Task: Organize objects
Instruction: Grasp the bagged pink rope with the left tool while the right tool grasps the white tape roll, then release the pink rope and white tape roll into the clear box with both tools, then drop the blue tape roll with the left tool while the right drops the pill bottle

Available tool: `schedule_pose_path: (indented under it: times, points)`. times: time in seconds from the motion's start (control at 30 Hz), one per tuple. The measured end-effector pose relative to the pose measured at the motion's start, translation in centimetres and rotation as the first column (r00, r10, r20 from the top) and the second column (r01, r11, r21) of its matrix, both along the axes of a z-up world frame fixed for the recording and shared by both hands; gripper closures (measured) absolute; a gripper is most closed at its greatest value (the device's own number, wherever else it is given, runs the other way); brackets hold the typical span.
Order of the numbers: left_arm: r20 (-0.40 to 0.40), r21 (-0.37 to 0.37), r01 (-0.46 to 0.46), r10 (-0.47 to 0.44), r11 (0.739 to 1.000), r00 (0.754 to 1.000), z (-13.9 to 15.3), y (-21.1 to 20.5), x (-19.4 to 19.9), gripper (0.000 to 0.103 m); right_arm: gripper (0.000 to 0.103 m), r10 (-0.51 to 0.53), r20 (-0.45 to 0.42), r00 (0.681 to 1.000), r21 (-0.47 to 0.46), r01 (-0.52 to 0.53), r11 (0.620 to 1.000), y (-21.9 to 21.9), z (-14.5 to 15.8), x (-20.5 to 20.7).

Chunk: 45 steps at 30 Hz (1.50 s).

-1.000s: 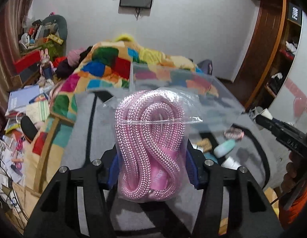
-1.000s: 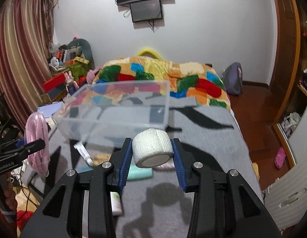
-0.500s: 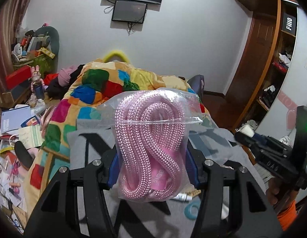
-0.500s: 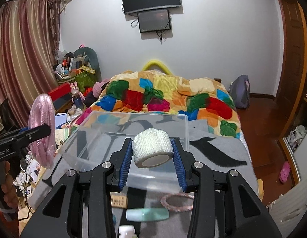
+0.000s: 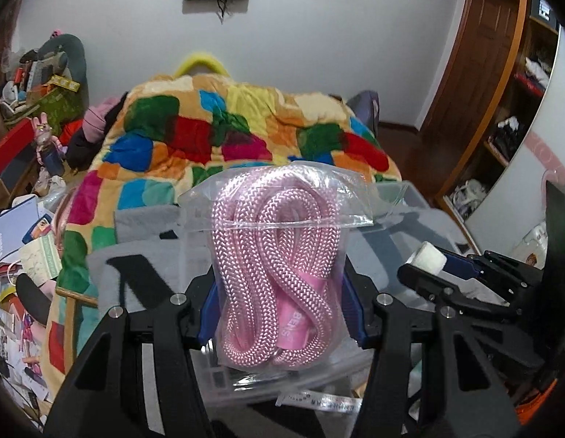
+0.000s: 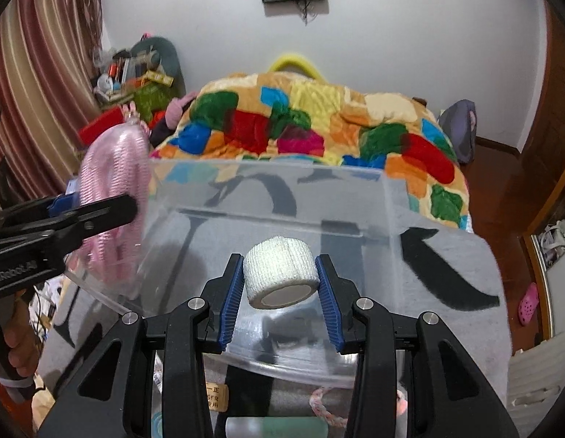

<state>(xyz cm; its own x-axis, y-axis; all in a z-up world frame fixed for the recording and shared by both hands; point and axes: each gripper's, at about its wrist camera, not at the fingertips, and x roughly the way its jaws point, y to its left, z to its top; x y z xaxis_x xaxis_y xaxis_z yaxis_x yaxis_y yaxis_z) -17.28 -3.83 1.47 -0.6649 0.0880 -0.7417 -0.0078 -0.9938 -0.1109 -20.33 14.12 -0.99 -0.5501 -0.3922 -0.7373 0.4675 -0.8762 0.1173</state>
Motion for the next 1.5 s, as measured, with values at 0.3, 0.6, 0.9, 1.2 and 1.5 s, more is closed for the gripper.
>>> schedule_pose_path:
  times: [0.3, 0.6, 0.9, 1.2, 1.5]
  points:
    - [0.051, 0.019, 0.026, -0.027, 0.999, 0.998, -1.0, 1.0, 0.2, 0.045, 0.048, 0.026, 0.016, 1.000, 0.047, -0.027, 0.999, -1.0, -0.7, 0.4]
    - [-0.036, -0.005, 0.029, -0.030, 1.000, 0.999, 1.6, 1.3, 4.4, 0.023, 0.045, 0.040, -0.070, 0.997, 0.009, -0.040, 0.999, 0.9, 2.1, 3.7]
    - [-0.013, -0.021, 0.052, -0.052, 0.998, 0.999, -0.2, 2.3, 9.0, 0.021, 0.045, 0.056, -0.065, 0.996, -0.012, -0.057, 0.998, 4.0, 1.5, 8.7]
    - [0.054, -0.013, 0.085, -0.084, 0.996, 0.995, -3.4, 3.8, 12.2, 0.021, 0.046, 0.092, 0.038, 0.995, -0.031, -0.091, 0.995, 4.4, -1.8, 11.9]
    - [0.112, 0.032, 0.125, -0.128, 0.992, 0.985, -6.0, 5.6, 13.2, 0.022, 0.076, 0.116, 0.112, 0.987, -0.020, -0.114, 0.993, 4.4, -5.0, 12.8]
